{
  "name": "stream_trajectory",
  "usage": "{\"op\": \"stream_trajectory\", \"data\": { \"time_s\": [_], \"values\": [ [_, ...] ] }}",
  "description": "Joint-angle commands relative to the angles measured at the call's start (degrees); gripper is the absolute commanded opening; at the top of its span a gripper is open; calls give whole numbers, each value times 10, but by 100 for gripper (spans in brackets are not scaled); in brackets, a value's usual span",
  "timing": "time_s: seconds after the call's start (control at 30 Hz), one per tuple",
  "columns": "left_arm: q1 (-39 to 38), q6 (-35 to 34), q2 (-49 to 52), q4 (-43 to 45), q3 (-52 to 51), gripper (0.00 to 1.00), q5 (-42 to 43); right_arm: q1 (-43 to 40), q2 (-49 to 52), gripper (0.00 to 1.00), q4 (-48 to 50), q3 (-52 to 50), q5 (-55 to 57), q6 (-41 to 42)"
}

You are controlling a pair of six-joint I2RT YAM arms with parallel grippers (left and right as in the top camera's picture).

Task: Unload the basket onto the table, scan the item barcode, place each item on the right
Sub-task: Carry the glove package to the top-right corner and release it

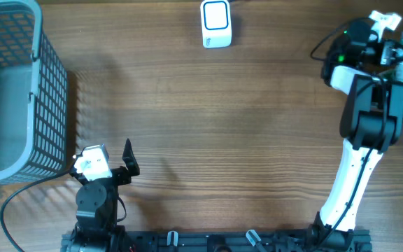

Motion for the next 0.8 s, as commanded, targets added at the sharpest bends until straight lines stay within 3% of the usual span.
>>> {"op": "stream_trajectory", "data": {
  "time_s": [0.0,0.07,0.27,0.37,0.53,0.67,0.77],
  "values": [
    [-2,-9,-5,2,-3,100,2,2,-22,94,26,11,-4,20],
    [-2,-9,-5,2,-3,100,2,7,-30,100,44,15,0,5],
    [-2,-9,-5,2,-3,100,2,52,-102,100,47,38,-14,3],
    [-2,-9,-5,2,-3,100,2,113,-177,100,47,38,-28,3],
    [-2,-9,-5,2,-3,100,2,279,-341,100,4,38,-48,-23],
    [-2,-9,-5,2,-3,100,2,445,-456,100,-18,38,36,-23],
    [-2,-9,-5,2,-3,100,2,580,-523,100,-10,36,36,-39]
  ]
}}
